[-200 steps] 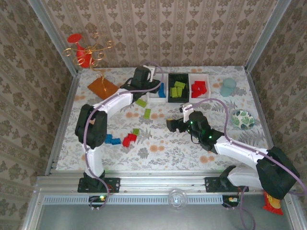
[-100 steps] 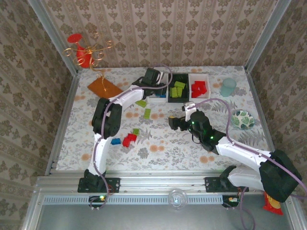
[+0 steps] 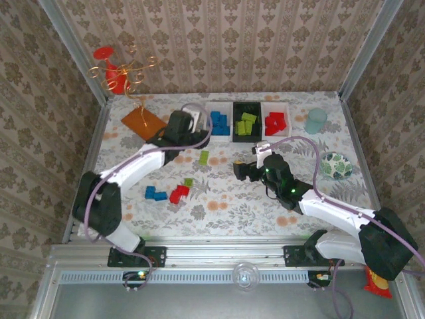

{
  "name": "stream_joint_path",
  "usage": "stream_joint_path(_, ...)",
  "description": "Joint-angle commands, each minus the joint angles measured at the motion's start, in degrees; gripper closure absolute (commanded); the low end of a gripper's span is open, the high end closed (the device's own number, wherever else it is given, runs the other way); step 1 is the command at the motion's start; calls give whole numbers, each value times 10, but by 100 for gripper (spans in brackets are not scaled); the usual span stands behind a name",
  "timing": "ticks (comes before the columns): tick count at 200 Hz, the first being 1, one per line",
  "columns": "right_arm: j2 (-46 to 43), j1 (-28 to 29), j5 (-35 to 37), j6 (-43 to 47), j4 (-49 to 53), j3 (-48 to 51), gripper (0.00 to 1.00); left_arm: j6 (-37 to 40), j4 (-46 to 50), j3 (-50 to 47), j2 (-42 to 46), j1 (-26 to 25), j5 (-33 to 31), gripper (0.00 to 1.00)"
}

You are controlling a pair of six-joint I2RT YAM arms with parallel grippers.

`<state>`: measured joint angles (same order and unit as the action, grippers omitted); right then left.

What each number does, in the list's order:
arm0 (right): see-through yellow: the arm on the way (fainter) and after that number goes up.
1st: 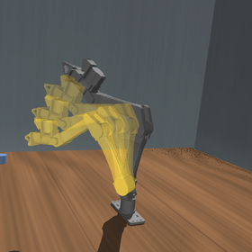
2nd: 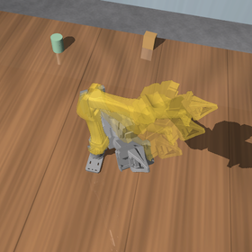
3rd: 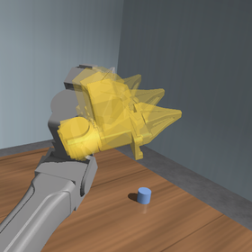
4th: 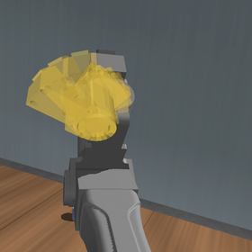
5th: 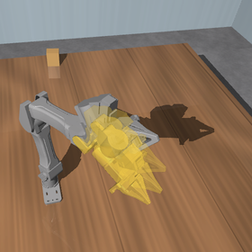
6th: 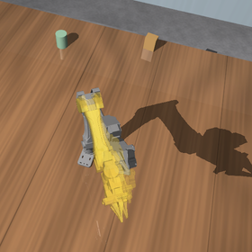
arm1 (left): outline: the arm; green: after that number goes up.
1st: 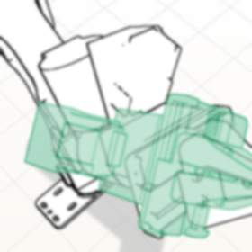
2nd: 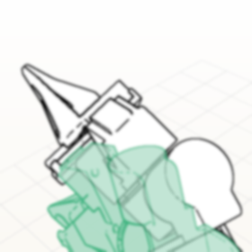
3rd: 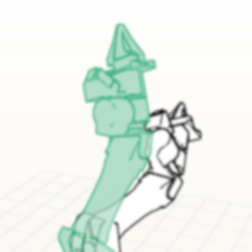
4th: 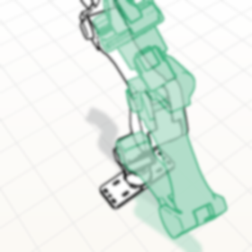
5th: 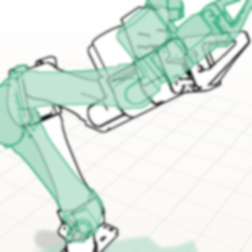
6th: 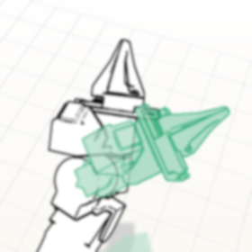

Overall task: Sort the legos into containers by color
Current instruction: Pick up the lego from the bottom-left of the table.

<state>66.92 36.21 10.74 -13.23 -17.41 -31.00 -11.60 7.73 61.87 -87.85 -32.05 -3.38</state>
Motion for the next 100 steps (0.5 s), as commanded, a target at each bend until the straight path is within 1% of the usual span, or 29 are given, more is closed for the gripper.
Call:
stream_joint_path(1,2,0,-5,-4,3,0,2,-29,77,-84,58,9,-13,26)
stream_joint_path(31,29,8,-32,-2,-9,-8,2,-81,172,-178,165,16,-35,24)
stream_joint_path(47,48,12,-36,-4,-6,-15,2,-111,211,-219,212,36,-53,22)
stream_joint_path(56,55,12,-36,-5,-6,-18,2,-124,224,-239,235,55,-53,22)
stream_joint_path(60,58,12,-37,-6,-7,-18,2,-130,228,-248,244,76,-52,22)
stream_joint_path(78,66,12,-39,-9,-7,-20,2,-151,230,-283,279,123,-42,22)
stream_joint_path(100,70,12,-39,-11,-8,-21,2,-156,204,-304,285,179,-16,21)
